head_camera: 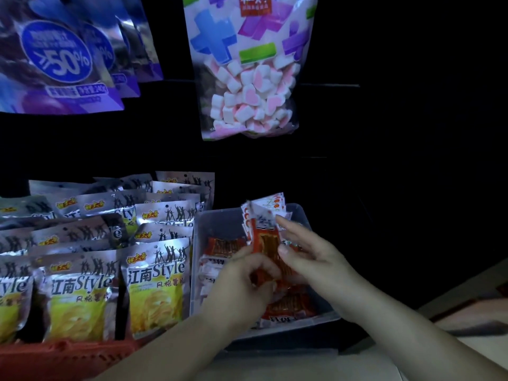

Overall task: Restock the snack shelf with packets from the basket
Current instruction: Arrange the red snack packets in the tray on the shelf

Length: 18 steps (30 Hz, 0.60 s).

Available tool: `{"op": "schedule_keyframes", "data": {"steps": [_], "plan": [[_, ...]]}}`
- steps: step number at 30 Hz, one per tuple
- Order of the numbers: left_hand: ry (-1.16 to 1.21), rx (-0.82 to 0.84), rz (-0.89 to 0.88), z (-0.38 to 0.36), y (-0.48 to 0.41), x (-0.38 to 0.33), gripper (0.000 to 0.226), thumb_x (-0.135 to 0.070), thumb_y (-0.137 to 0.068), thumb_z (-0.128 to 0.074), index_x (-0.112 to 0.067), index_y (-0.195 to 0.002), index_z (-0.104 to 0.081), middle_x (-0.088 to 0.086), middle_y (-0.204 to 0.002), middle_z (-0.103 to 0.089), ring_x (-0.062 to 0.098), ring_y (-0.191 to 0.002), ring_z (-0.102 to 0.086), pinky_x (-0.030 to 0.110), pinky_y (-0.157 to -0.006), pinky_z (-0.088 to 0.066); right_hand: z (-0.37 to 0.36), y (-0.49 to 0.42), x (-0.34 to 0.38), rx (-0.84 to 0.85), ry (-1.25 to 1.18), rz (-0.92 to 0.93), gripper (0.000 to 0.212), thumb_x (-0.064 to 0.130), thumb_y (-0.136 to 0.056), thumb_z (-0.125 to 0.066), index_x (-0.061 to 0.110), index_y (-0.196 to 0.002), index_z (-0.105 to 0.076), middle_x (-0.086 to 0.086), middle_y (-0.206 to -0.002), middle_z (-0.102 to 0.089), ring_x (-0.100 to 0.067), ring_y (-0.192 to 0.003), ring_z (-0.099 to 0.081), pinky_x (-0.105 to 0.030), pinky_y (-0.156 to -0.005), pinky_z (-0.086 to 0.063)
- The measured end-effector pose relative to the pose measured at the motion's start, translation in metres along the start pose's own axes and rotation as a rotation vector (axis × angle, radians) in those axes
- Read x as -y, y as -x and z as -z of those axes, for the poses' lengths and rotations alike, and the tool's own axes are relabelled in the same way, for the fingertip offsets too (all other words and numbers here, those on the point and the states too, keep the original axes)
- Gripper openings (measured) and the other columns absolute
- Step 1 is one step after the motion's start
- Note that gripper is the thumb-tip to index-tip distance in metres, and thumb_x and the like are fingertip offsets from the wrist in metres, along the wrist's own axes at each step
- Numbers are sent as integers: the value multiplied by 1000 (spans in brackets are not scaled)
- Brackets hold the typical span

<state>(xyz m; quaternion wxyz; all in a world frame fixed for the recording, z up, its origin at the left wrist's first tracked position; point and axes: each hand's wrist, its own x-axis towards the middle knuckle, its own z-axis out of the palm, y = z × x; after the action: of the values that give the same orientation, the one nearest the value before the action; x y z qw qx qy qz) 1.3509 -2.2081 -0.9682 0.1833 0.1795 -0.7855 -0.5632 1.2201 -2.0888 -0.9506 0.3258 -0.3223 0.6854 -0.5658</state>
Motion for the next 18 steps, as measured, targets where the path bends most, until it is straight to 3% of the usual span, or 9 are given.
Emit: {"op": "schedule_keyframes", "data": {"steps": [3,5,7,9,12,14,16,18], "plan": [[-56,133,-80,-7,4,-6,20,3,-83,-68,-17,-79,-67,-14,-101,-62,10,-89,-62,21,-73,-49,-11,0,4,-65,-83,-11,50,21,-98,-68,61,-128,-60,15,-133,-66,1,-115,-66,-25,-92,-56],[37,184,-30,-9,7,-9,16,5,-86,-66,-11,-83,-68,-11,-108,-67,11,-94,-65,24,-74,-51,-11,0,2,-153,-76,-11,55,11,-100,-64,59,-126,-61,11,-122,-73,-4,-108,-70,-27,-90,-58],[195,91,98,-6,7,-7,24,8,-91,-65,-15,-90,-71,-16,-117,-70,13,-104,-68,30,-78,-59,-6,1,0,-200,-57,-41,52,4,-104,-55,47,-134,-57,3,-112,-77,-13,-103,-73,-38,-93,-59],[197,-129,163,2,2,-4,30,0,-93,-69,-30,-93,-71,-14,-118,-66,19,-106,-68,33,-75,-64,-1,3,-1,-155,-53,-90,48,2,-105,-50,38,-138,-52,1,-108,-78,-16,-99,-75,-40,-87,-60],[226,-235,275,9,1,-8,19,-8,-91,-75,-25,-97,-69,1,-111,-67,11,-92,-70,18,-65,-58,5,8,-1,-39,-74,-176,47,5,-105,-51,41,-135,-54,-1,-108,-78,-19,-97,-76,-40,-80,-62],[372,-195,340,9,2,-12,22,1,-93,-69,-18,-105,-70,7,-104,-72,9,-76,-73,20,-61,-57,7,9,-4,8,-107,-195,55,8,-105,-53,51,-138,-49,-3,-114,-76,-24,-102,-75,-51,-87,-61],[449,-173,351,9,2,-16,36,6,-94,-64,-22,-116,-70,5,-114,-73,12,-84,-76,25,-63,-61,8,9,-7,-13,-89,-162,71,7,-103,-58,64,-140,-39,5,-121,-74,-19,-107,-74,-49,-85,-62],[433,-191,340,10,1,-18,48,8,-95,-62,-26,-130,-63,6,-116,-71,6,-83,-74,20,-62,-59,9,8,-7,-13,-75,-132,76,1,-100,-60,63,-140,-41,10,-125,-72,-16,-107,-73,-44,-79,-64]]}}
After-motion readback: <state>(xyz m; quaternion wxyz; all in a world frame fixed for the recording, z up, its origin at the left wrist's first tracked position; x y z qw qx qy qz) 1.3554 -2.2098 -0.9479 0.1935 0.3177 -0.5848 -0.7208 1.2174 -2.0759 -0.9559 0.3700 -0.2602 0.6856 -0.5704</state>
